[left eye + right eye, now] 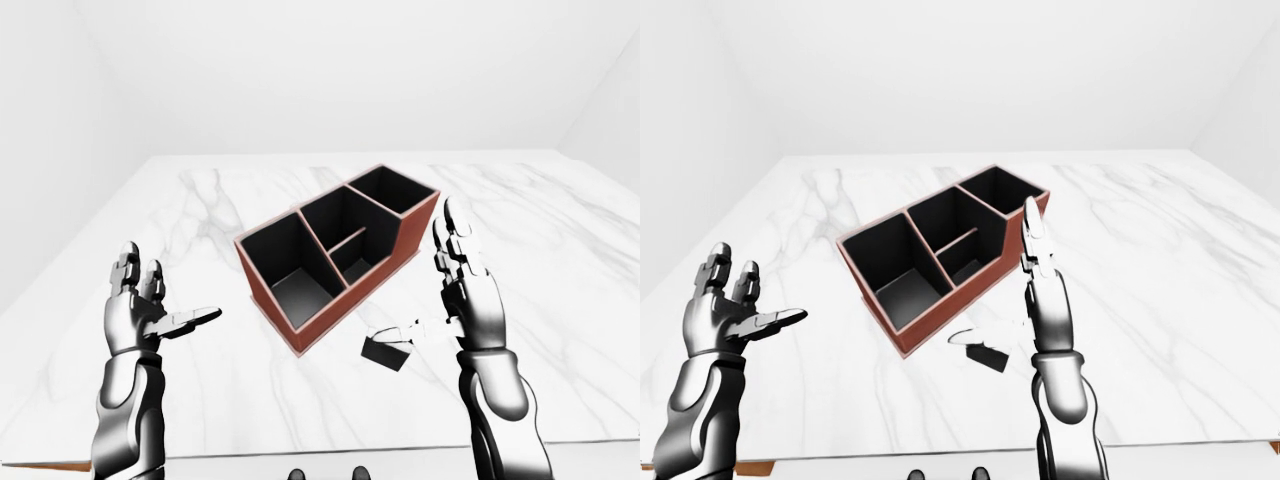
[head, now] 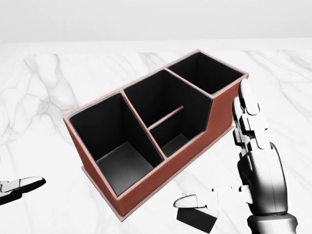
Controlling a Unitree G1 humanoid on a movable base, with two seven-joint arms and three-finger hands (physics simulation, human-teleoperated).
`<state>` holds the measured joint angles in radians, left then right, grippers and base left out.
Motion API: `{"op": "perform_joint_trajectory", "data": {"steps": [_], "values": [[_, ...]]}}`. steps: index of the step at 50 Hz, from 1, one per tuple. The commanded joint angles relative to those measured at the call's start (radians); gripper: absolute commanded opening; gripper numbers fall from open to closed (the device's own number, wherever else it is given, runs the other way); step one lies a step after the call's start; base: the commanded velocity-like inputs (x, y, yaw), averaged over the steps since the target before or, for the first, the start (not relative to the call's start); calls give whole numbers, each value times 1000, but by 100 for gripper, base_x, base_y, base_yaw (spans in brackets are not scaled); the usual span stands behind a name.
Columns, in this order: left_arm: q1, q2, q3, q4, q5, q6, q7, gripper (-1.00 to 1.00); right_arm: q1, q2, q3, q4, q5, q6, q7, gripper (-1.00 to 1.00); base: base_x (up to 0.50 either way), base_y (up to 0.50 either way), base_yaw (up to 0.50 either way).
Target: Pick up the book and place it in the left compartment of the caddy.
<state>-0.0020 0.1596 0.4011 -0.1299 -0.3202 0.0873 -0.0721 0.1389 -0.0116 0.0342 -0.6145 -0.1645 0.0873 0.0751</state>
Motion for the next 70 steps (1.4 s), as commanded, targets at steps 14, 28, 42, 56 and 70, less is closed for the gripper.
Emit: {"op": "perform_joint_trajectory", "data": {"steps": [14,28,42,56,70], "values": [[5,-6,-9,-3,6,0,2,100,29,2,-13,-5,11,0,-2,100,50,32,0],[11,-9,-6,-8,3,0,-4,100,54,10,-24,-34,31,0,-8,100,43,33,0],[16,-7,-1,-35,2,0,-8,100,161,-4,-36,-142,8,0,43,100,0,0,0],[9,-10,-6,-50,5,0,-8,100,254,-3,-67,-331,-90,0,191,100,0,0,0],[12,-12,-6,-46,2,0,-9,100,293,5,-101,-338,-196,0,327,100,0,0,0]]}}
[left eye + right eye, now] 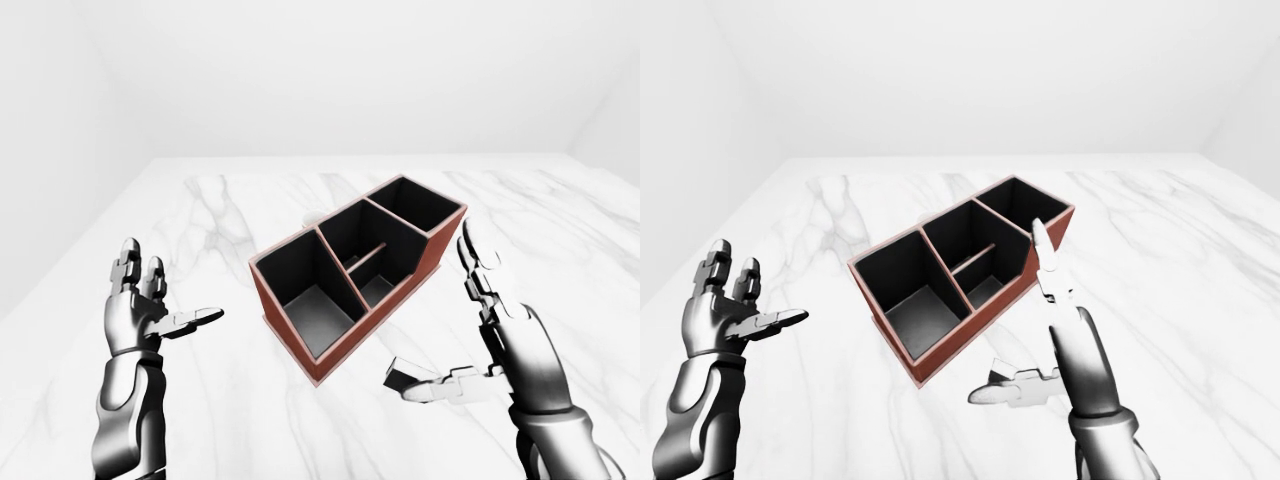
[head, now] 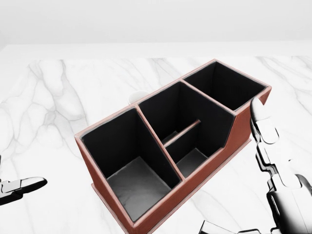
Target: Pick up the book and place it in the left compartment of the caddy.
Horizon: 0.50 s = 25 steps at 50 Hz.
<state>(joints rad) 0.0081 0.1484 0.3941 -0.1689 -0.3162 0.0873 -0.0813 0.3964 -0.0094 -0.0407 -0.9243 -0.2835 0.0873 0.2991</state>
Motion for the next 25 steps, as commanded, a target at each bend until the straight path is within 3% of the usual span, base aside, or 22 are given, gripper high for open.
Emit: {"op": "perform_joint_trajectory", "data": {"steps": [1,9,25], "values": [[2,-8,-14,3,11,0,-1,100,77,-38,-110,73,-90,0,155,100,0,0,0],[9,-7,-4,-22,3,0,-3,100,54,44,-165,61,-205,0,287,100,0,0,0],[12,-12,-6,-18,4,0,-8,100,61,101,-202,81,-278,0,352,100,0,0,0]]}}
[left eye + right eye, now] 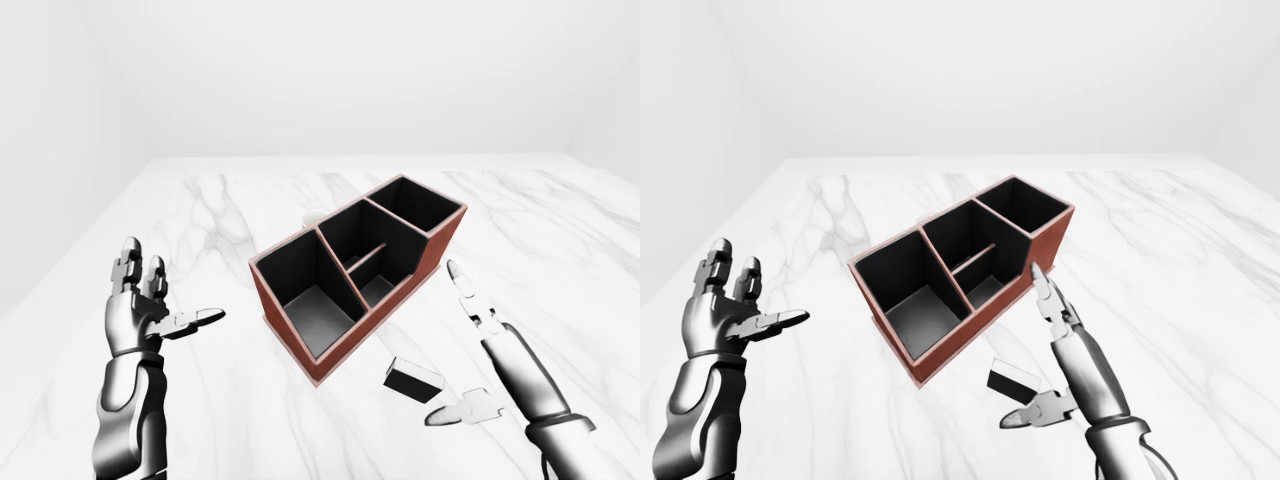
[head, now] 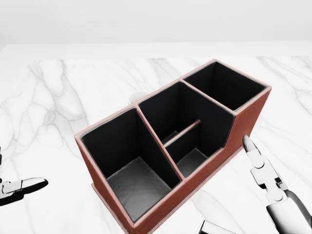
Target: Pick up the book and place it in the left compartment of the caddy.
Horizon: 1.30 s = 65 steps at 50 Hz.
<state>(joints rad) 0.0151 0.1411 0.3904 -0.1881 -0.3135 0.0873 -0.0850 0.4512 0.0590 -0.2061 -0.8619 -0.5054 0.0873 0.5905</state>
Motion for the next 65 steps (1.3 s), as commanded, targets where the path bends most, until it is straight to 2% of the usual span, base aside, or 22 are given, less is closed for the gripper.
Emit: {"op": "perform_joint_trajectory", "data": {"steps": [1,11,29,38,55,65], "values": [[4,-4,-1,4,0,0,-4,100,8,35,-38,22,-57,0,62,100,0,0,0],[2,-4,-8,13,3,0,-1,100,23,51,-52,40,-78,0,83,100,0,0,0],[-10,-1,-18,41,6,0,5,100,18,70,-166,186,-38,0,108,100,0,0,0],[-8,-4,-26,41,11,0,5,100,22,82,-186,216,-43,0,108,100,0,0,0],[-18,-1,-33,60,11,-1,4,100,7,73,-238,323,-45,0,108,100,0,0,0],[-25,2,-34,77,10,-9,6,100,-24,45,-231,364,-51,0,108,100,0,0,0]]}}
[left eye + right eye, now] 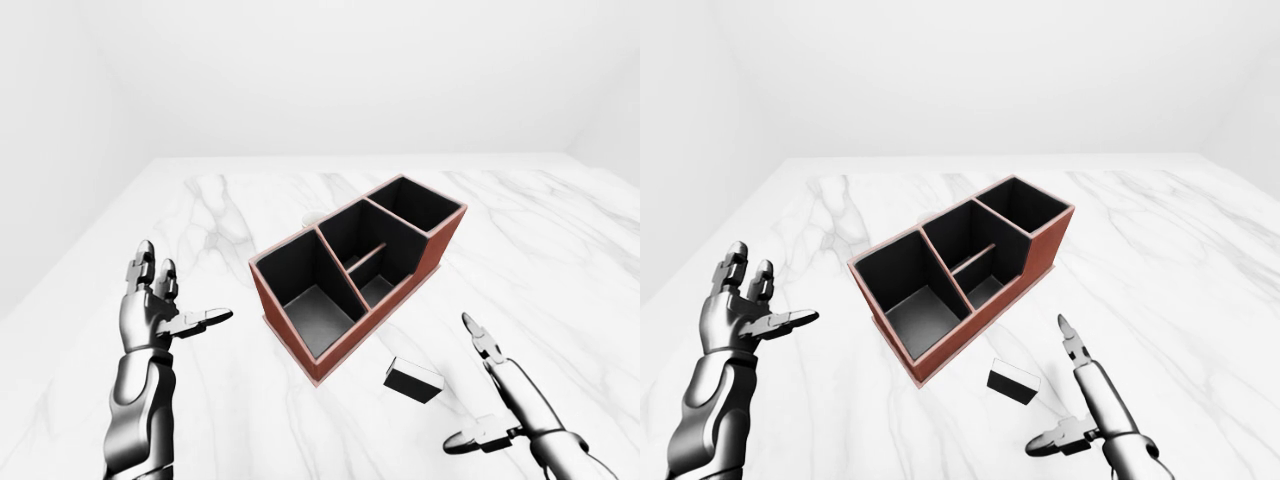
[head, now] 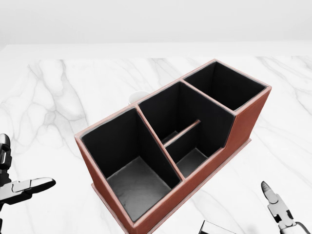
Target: Pick up the book and place it in the left compartment of the caddy.
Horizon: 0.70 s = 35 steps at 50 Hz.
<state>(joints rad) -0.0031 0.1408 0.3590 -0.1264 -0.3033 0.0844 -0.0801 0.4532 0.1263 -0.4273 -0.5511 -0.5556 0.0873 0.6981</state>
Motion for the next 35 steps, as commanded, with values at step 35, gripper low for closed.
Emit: {"op": "perform_joint_trajectory", "data": {"steps": [35], "values": [[-4,2,-13,59,-2,-42,-7,100,-83,-104,-15,235,47,0,-19,100,0,0,0]]}}
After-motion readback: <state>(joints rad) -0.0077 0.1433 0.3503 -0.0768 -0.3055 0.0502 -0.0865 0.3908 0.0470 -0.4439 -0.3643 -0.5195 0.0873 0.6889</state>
